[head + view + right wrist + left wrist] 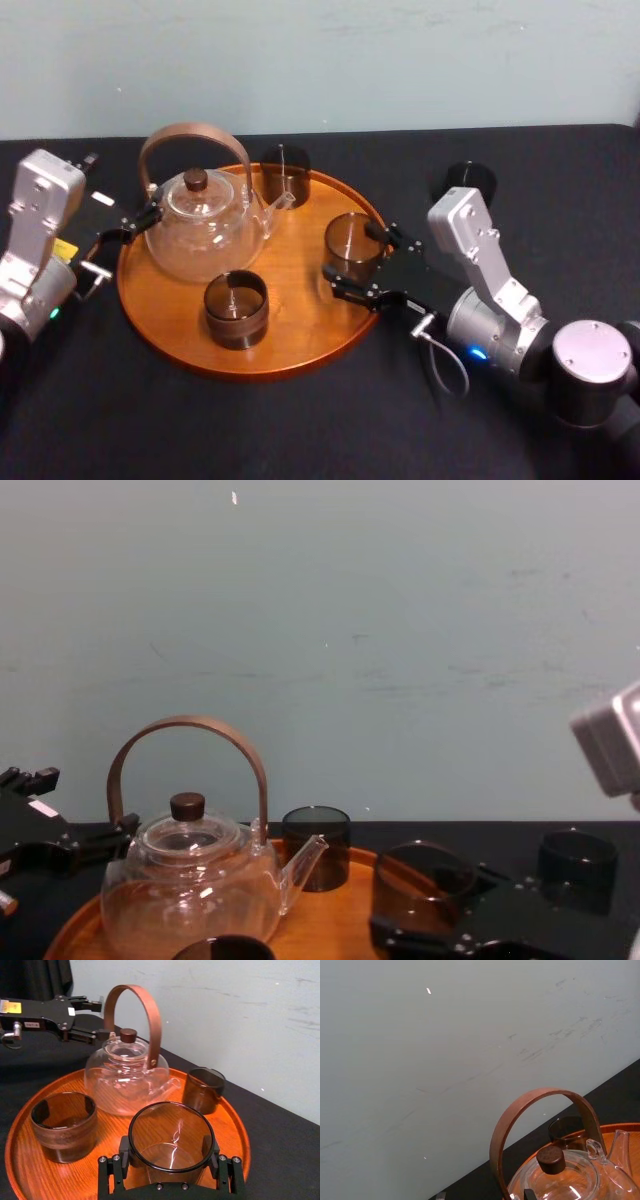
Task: Pick up the glass from the table and place it on the tray.
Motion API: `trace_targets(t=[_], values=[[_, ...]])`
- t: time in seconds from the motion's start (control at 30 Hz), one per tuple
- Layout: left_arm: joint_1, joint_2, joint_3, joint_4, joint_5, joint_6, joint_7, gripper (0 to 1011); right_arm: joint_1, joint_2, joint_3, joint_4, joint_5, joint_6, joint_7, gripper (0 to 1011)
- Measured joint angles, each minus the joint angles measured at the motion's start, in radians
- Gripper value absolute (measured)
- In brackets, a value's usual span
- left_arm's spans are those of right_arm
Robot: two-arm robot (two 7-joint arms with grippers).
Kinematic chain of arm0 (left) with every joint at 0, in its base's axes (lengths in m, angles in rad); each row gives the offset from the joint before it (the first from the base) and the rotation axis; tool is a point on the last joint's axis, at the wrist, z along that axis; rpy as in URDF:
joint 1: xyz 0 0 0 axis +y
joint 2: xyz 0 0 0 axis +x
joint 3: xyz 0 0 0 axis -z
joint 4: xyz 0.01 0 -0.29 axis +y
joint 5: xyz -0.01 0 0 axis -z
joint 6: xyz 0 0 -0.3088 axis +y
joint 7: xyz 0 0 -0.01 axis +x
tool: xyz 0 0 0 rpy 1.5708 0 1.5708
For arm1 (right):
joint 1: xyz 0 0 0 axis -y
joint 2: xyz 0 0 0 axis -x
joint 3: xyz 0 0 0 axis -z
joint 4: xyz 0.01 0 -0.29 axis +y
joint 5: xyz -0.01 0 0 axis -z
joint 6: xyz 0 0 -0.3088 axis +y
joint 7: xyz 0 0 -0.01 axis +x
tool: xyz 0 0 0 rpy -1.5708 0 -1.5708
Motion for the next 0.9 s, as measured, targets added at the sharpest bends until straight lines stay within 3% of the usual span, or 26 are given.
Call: trace_targets(t=[0.43, 0.9], values=[[0.000, 0.000, 0.000, 0.000, 0.000, 0.000, 0.000, 1009, 0.041, -0.042, -0.054, 0.065, -0.014, -0.013, 0.011, 908], [0.000, 0.000, 0.000, 0.000, 0.000, 0.000, 0.000, 1009, 0.050, -0.059, -0.076, 0.121, -0.024, -0.021, 0.011, 908]])
